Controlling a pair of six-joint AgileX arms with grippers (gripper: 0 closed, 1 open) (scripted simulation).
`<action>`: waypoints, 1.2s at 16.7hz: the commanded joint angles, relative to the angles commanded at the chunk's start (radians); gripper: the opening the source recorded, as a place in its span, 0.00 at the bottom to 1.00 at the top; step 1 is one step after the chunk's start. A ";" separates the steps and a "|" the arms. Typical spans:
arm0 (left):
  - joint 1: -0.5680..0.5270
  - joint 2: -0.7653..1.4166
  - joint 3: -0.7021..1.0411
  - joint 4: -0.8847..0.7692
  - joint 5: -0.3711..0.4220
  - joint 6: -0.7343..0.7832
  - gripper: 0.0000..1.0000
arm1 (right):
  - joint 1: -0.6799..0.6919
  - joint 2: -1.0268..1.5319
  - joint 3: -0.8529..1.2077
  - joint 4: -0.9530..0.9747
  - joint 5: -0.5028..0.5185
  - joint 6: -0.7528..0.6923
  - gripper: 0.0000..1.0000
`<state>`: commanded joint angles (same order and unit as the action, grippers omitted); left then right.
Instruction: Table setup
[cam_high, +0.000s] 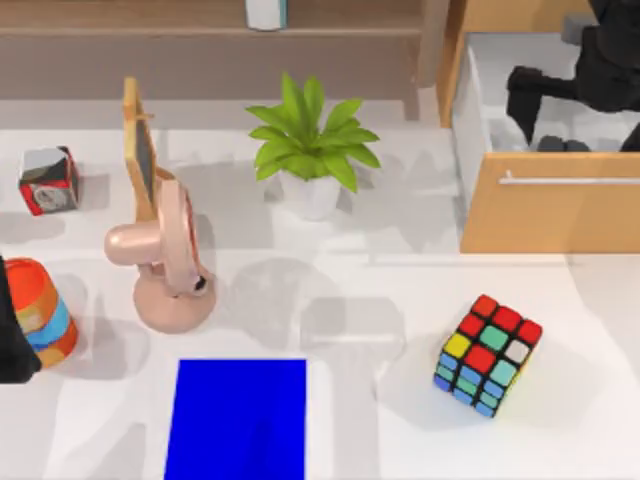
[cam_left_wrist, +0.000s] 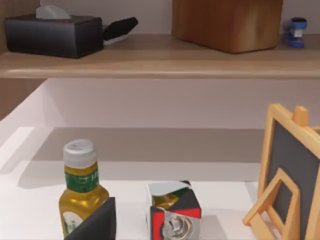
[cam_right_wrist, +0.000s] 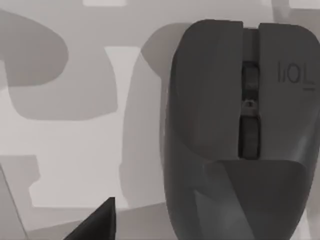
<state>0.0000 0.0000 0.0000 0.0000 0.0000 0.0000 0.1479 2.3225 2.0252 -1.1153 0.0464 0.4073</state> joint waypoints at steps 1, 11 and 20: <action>0.000 0.000 0.000 0.000 0.000 0.000 1.00 | 0.000 0.043 0.042 -0.027 0.001 0.012 1.00; 0.000 0.000 0.000 0.000 0.000 0.000 1.00 | -0.005 0.109 0.114 -0.067 0.001 0.035 1.00; 0.000 0.000 0.000 0.000 0.000 0.000 1.00 | -0.004 0.106 0.076 -0.031 0.000 0.034 1.00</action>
<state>0.0000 0.0000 0.0000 0.0000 0.0000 0.0000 0.1440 2.4282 2.1011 -1.1463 0.0466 0.4418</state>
